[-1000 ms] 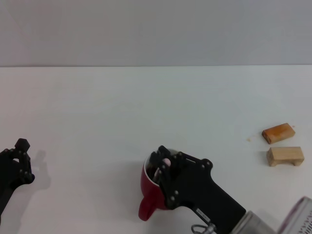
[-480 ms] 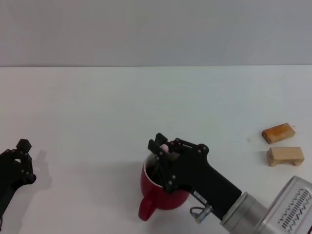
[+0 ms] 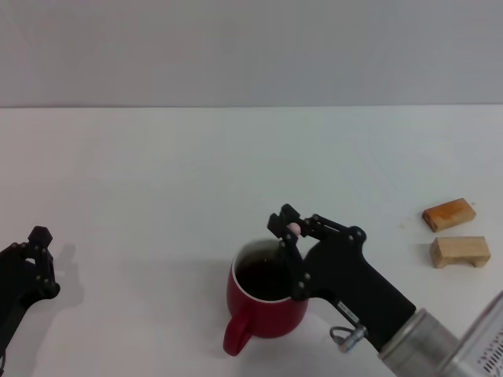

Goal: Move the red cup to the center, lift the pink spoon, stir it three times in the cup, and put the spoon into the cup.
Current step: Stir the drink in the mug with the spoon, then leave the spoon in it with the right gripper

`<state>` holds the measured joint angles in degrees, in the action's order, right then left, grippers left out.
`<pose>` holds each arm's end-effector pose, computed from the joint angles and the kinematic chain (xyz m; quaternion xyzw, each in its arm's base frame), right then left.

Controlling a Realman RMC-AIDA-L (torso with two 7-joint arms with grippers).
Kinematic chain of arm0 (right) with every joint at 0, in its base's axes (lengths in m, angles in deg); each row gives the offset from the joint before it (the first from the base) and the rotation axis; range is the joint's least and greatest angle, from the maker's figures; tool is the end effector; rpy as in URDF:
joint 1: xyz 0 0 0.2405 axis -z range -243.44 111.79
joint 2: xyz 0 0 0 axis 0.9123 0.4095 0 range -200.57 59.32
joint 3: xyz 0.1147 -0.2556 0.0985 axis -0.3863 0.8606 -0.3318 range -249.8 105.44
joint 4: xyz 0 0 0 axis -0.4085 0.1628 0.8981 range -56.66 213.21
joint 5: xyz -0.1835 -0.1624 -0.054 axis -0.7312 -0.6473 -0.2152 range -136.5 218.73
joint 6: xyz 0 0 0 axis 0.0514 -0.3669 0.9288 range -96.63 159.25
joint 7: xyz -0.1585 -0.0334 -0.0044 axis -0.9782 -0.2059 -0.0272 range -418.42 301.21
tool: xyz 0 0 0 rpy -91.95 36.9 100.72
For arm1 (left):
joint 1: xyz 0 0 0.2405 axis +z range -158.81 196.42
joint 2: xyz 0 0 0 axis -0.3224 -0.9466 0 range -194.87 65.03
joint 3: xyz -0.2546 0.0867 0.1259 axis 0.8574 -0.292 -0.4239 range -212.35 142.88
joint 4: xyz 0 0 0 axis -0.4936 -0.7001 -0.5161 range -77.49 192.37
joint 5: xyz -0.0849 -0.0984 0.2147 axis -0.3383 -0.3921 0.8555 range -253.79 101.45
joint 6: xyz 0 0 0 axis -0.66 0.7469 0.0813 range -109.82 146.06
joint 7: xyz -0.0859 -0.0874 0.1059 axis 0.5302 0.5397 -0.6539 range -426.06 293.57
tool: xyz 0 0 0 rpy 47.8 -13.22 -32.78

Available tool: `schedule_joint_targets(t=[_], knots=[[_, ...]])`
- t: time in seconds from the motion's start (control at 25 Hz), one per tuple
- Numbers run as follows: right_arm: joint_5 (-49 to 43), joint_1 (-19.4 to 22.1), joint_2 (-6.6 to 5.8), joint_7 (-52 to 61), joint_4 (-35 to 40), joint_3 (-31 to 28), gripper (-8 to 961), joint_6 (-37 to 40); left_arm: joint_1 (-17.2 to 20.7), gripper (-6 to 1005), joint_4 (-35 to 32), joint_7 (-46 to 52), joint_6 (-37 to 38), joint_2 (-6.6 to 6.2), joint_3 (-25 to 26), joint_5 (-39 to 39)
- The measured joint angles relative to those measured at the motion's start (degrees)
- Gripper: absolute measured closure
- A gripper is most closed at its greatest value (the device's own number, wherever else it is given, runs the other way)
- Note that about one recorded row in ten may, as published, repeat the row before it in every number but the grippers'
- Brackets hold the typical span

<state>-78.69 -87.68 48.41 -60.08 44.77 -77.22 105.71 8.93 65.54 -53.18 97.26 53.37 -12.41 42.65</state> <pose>0.2512 0.2676 -0.1895 -0.8197 0.1570 0.4182 0.3585 -0.4352 0.2512 -0.0747 -0.7184 -0.2648 -0.2979 0.5701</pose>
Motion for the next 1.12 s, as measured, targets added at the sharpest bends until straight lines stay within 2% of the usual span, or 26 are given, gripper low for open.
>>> schedule_joint_targets(t=[0.44,0.72,1.12], knots=[[-0.08,5.6,-0.11,-0.07,-2.06,3.47,933,1.77,0.14,1000,0.1,-0.06,0.12,0.0,0.09,0.02],[-0.09,3.25,0.33,-0.08,-3.22,4.9,949,0.73,-0.09,1000,-0.08,-0.06,0.27,-0.07,-0.1,0.33],[0.32,0.27,0.36,0.4,-2.98,3.88,948,-2.02,0.2,1000,-0.09,0.01,0.44,-0.17,-0.07,0.36]])
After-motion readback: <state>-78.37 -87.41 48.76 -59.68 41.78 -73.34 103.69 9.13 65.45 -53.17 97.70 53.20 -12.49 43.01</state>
